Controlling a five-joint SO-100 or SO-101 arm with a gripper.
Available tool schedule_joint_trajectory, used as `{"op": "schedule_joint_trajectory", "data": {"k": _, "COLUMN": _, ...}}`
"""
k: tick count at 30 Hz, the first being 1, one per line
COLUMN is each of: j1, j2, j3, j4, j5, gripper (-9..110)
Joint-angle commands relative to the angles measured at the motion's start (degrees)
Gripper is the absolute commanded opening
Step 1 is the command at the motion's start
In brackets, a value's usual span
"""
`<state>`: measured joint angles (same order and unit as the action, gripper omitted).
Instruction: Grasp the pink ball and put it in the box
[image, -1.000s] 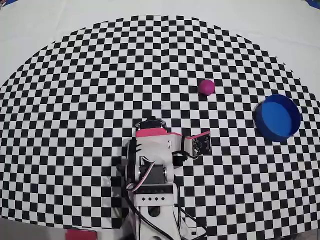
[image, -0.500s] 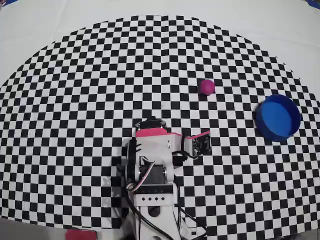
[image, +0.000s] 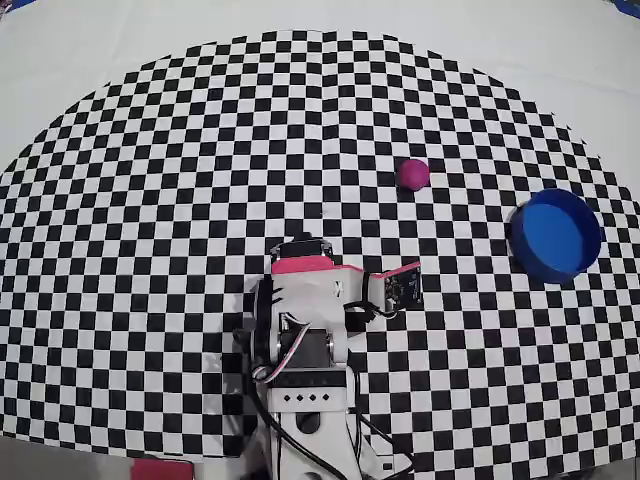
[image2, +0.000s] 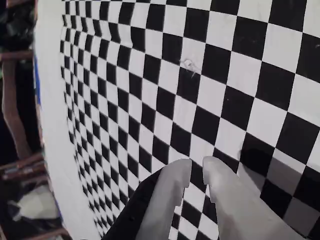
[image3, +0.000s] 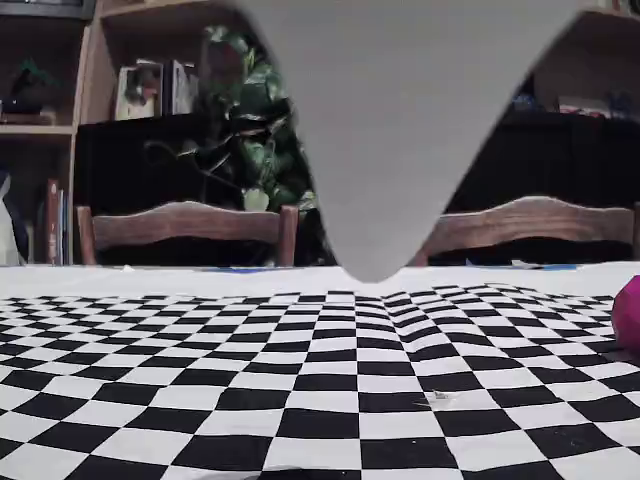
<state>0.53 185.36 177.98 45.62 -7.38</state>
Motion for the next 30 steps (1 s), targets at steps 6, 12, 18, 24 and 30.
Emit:
{"op": "schedule_joint_trajectory", "data": {"k": 6, "j1": -0.1, "j2": -1.6, "j3": 0.4, "j4": -7.4, "j5": -0.5, "gripper": 0}}
{"op": "schedule_joint_trajectory", "data": {"k": 12, "j1": -0.3, "j2": -4.7, "j3": 0.4, "j4": -22.6, "j5": -0.5, "gripper": 0}}
{"op": "schedule_joint_trajectory", "data": {"k": 18, "j1": -0.5, "j2": -5.7, "j3": 0.2, "j4": -37.7, "j5": -3.2, "gripper": 1}}
{"op": "schedule_joint_trajectory", "data": {"k": 24, "j1": 0.2, "j2": -5.6, "j3": 0.4, "j4": -39.2, "j5": -33.4, "gripper": 15}}
{"op": "schedule_joint_trajectory", "data": {"k": 30, "j1": 0.4, "j2": -5.4, "j3": 0.4, "j4": -40.3, "j5": -68.6, "gripper": 27}}
